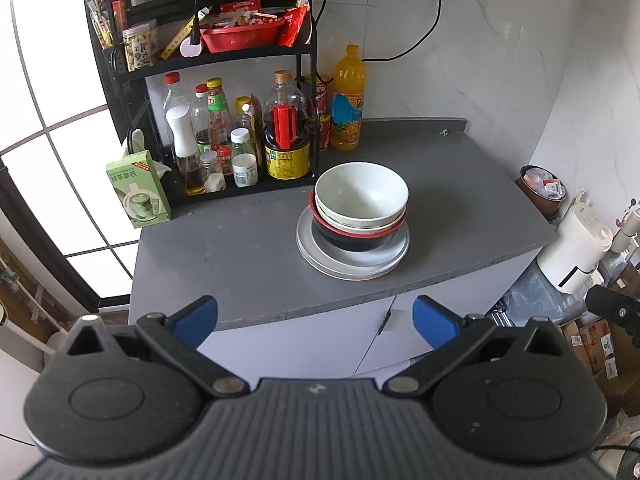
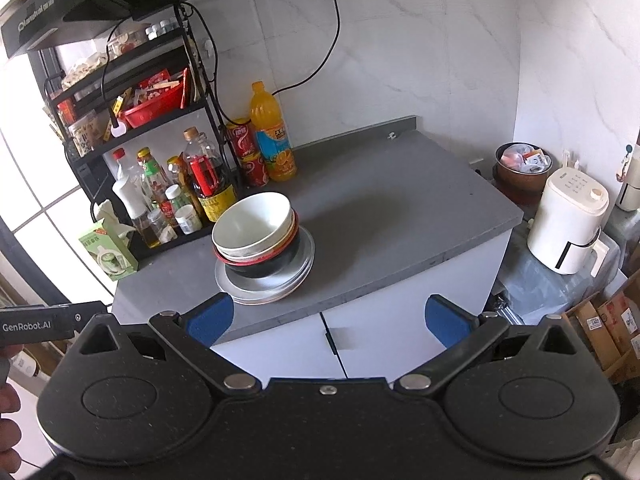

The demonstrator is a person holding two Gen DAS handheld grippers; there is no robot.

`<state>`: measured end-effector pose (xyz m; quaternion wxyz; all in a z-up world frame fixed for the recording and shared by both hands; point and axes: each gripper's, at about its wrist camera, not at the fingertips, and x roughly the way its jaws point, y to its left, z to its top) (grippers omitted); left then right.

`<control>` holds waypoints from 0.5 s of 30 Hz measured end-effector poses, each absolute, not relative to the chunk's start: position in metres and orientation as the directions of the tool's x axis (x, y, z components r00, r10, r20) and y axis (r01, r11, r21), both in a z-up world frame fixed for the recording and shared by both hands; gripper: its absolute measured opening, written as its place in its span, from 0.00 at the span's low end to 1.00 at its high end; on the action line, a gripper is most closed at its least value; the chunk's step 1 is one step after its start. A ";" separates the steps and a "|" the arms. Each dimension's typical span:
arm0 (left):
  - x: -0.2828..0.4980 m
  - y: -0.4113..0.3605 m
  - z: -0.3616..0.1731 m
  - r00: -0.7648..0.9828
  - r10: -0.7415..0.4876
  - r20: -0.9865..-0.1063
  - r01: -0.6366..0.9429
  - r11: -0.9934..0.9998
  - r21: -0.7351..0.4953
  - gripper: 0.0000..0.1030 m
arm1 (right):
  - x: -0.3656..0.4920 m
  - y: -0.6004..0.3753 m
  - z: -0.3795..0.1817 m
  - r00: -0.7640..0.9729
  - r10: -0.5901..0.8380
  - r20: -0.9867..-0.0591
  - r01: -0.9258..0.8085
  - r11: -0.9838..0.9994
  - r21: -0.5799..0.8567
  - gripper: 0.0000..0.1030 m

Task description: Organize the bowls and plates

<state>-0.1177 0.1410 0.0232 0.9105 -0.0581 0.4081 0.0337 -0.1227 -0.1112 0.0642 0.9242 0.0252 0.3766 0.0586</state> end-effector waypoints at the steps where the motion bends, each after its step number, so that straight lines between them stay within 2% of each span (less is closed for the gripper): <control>1: -0.118 0.141 0.023 0.665 0.012 -0.747 -0.110 0.991 -0.082 1.00 | -0.122 -0.111 0.064 0.709 0.128 -0.694 -0.093 0.992 0.088 1.00; 15: -0.111 0.135 0.029 0.672 0.028 -0.740 -0.119 0.990 -0.071 1.00 | -0.115 -0.112 0.068 0.717 0.115 -0.688 -0.097 0.993 0.065 1.00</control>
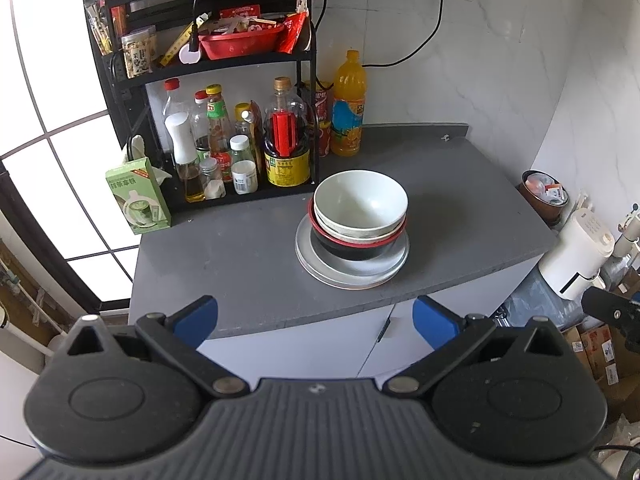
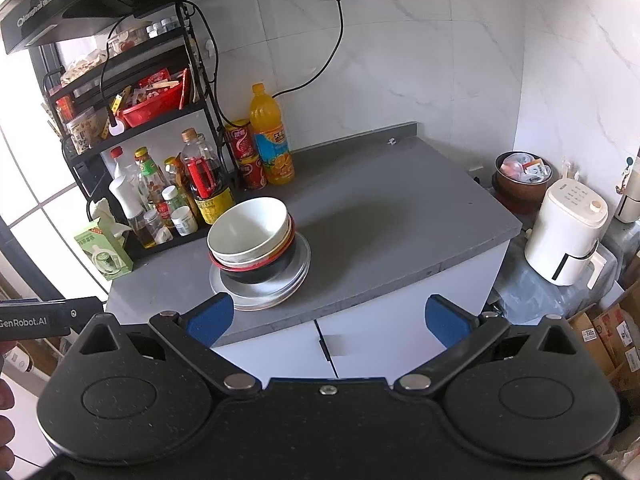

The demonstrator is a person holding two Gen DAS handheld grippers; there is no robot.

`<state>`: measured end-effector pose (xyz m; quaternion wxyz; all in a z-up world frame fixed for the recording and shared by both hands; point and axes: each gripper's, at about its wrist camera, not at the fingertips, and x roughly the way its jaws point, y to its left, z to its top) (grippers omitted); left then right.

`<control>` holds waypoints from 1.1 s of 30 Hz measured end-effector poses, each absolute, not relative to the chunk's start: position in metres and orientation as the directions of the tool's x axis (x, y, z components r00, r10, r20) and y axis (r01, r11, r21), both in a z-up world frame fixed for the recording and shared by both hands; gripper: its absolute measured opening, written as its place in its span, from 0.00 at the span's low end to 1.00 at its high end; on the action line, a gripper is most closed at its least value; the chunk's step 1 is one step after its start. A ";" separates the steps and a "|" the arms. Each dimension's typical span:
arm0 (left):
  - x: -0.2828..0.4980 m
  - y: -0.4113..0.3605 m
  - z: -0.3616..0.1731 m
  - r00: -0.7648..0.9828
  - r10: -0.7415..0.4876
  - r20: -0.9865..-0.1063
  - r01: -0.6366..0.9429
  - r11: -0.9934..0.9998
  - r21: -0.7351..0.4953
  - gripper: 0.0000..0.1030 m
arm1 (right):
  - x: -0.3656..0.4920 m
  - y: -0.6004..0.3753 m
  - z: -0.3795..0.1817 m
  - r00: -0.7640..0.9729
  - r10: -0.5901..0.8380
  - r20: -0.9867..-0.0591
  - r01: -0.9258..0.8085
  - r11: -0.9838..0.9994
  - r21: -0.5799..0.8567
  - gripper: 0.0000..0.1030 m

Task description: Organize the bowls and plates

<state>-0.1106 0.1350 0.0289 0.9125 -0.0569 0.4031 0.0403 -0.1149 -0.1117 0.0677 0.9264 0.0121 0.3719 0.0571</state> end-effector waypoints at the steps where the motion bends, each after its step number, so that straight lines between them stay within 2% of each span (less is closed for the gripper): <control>1: -0.110 0.135 0.029 0.670 0.029 -0.742 -0.121 0.990 -0.071 1.00 | -0.115 -0.112 0.068 0.716 0.114 -0.689 -0.097 0.993 0.063 1.00; 33: -0.116 0.141 0.018 0.668 0.034 -0.743 -0.128 0.989 -0.069 1.00 | -0.119 -0.111 0.062 0.713 0.074 -0.697 -0.054 0.997 0.051 1.00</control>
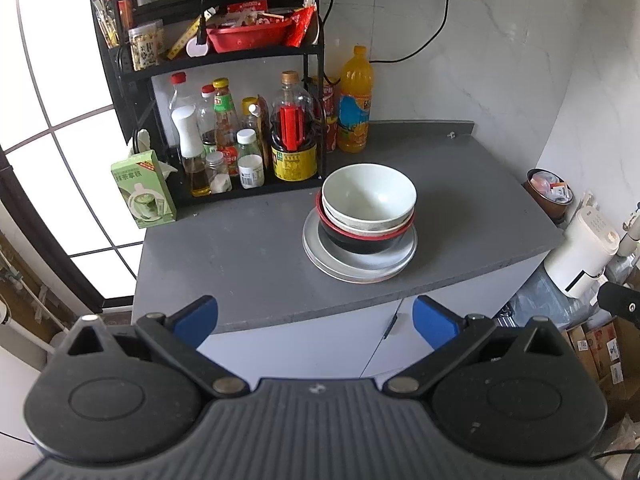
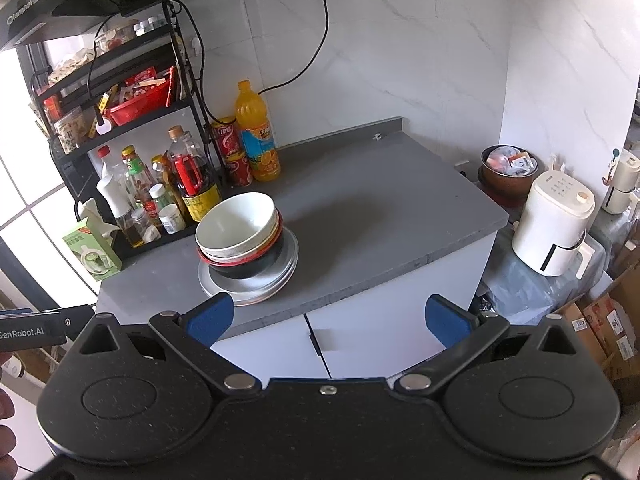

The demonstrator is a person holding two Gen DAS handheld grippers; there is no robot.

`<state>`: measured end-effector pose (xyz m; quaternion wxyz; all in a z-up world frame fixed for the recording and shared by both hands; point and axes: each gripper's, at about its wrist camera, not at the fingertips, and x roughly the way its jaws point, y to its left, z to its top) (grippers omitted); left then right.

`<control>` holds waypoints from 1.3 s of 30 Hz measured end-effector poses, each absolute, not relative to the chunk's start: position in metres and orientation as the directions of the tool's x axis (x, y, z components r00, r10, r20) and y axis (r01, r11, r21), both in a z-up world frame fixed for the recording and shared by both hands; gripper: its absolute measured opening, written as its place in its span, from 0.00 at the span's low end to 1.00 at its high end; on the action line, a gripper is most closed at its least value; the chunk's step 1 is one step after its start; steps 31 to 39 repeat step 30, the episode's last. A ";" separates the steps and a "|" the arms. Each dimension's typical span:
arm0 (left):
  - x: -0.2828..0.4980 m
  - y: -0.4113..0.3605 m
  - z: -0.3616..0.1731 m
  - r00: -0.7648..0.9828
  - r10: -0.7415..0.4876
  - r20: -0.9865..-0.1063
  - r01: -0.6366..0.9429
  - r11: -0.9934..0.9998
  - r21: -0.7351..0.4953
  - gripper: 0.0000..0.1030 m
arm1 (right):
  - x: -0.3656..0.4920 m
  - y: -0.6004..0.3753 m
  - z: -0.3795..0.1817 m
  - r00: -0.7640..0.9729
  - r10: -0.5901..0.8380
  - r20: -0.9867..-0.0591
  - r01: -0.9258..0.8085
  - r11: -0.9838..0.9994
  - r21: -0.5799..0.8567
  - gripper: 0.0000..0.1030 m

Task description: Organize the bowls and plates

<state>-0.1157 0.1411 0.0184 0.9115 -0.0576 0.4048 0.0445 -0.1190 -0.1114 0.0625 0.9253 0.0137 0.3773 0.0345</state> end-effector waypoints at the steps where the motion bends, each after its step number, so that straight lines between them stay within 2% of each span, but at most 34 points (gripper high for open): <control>1: -0.115 0.141 0.018 0.668 0.035 -0.743 -0.127 0.990 -0.067 1.00 | -0.119 -0.111 0.061 0.710 0.079 -0.700 -0.055 0.997 0.056 1.00; 39: -0.105 0.142 0.001 0.663 0.035 -0.748 -0.143 0.986 -0.080 1.00 | -0.115 -0.119 0.047 0.700 0.059 -0.711 -0.034 0.998 0.050 1.00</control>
